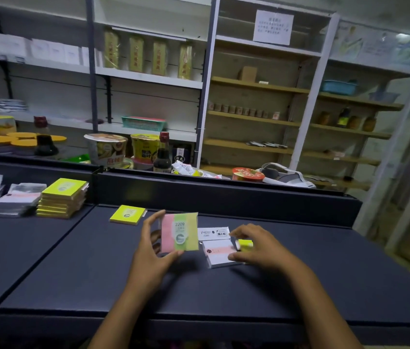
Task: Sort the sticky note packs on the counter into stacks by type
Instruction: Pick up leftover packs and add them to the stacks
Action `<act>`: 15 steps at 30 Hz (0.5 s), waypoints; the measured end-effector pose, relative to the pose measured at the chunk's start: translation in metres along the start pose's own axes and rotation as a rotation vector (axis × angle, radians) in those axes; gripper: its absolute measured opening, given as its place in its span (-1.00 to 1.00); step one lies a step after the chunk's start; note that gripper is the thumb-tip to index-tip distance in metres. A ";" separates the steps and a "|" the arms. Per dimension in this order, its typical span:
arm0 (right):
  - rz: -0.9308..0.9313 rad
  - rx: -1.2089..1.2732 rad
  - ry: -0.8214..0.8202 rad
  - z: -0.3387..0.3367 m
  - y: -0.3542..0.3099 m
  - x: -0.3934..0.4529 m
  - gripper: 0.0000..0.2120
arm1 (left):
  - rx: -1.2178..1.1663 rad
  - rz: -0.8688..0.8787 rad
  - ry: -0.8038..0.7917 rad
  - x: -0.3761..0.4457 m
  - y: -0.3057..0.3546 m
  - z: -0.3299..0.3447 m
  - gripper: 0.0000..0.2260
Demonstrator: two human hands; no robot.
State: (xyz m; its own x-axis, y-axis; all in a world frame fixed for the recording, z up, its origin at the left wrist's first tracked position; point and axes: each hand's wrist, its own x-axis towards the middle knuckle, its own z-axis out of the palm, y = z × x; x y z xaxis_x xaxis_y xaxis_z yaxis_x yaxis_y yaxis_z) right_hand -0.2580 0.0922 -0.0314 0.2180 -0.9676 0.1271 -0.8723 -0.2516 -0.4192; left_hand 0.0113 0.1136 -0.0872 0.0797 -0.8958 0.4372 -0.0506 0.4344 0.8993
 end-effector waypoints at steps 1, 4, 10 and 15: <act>-0.015 -0.008 -0.035 0.002 0.004 0.003 -0.52 | -0.003 -0.009 0.009 0.000 0.000 -0.001 -0.19; -0.043 -0.032 -0.110 0.010 0.011 0.013 -0.42 | -0.010 -0.017 0.030 0.001 0.001 -0.004 -0.21; -0.053 -0.042 -0.174 0.010 0.017 0.024 -0.21 | -0.009 -0.047 0.041 0.001 -0.001 -0.004 -0.21; -0.040 -0.091 -0.254 0.005 0.015 0.031 -0.24 | -0.013 -0.097 0.017 0.002 0.000 -0.005 -0.18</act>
State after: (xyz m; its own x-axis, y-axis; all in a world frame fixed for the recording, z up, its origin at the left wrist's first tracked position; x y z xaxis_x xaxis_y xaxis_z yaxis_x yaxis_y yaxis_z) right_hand -0.2623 0.0578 -0.0388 0.3456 -0.9338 -0.0927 -0.8942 -0.2978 -0.3342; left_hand 0.0161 0.1127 -0.0865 0.1008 -0.9322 0.3476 -0.0286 0.3466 0.9376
